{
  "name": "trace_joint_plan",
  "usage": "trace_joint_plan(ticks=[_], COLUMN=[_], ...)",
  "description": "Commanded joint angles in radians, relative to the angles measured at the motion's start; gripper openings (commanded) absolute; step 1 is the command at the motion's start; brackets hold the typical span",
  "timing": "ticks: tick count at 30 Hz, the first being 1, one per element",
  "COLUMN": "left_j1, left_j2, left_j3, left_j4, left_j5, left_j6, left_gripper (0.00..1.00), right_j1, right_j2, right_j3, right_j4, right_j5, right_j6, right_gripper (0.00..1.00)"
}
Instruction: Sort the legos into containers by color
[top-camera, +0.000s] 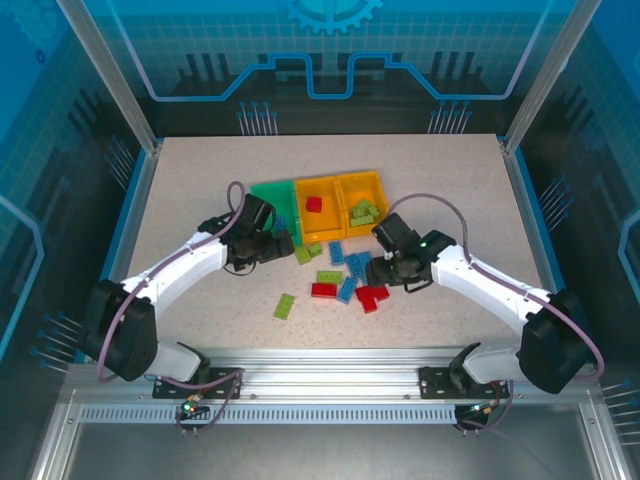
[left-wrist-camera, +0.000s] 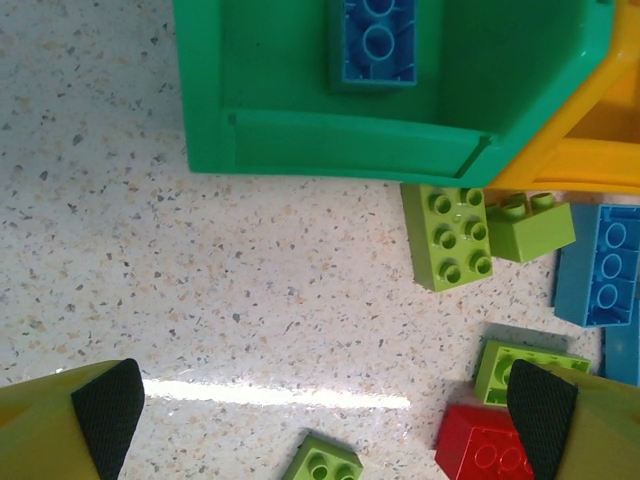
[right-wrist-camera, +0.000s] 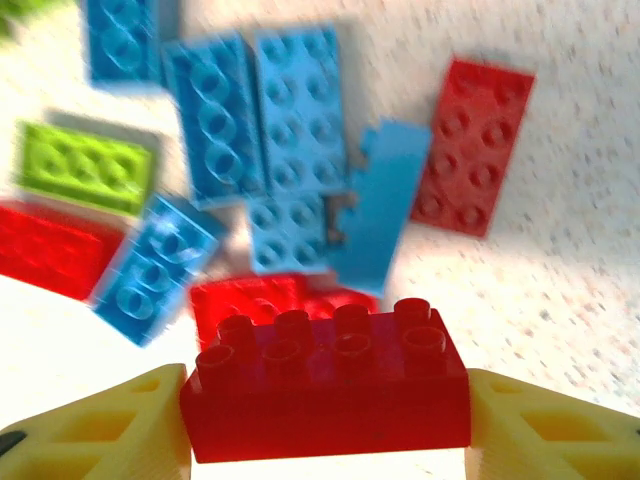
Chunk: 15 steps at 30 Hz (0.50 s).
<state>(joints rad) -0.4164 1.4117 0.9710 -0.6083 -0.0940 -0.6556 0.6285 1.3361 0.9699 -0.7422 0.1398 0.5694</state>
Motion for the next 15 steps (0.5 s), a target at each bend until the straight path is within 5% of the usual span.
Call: trace_joint_plan(ticks=[1,15], left_j1=[0.000,-0.014], left_j2=[-0.041,-0.122], left_j3=[-0.032,-0.159], left_j4=[-0.032,-0.024], left_j5=[-0.026,0.002], left_j6=[-0.007,-0.035], left_gripper=[0.98,0.98], right_j1=[-0.030,-0.054], right_j2=[0.045,0.560], right_j3=[0.090,0.694], right_j4=[0.072,0.029], right_j5=[-0.088,-0.190], right_j6=[0.039,0.138], right_gripper=[0.63,0.61])
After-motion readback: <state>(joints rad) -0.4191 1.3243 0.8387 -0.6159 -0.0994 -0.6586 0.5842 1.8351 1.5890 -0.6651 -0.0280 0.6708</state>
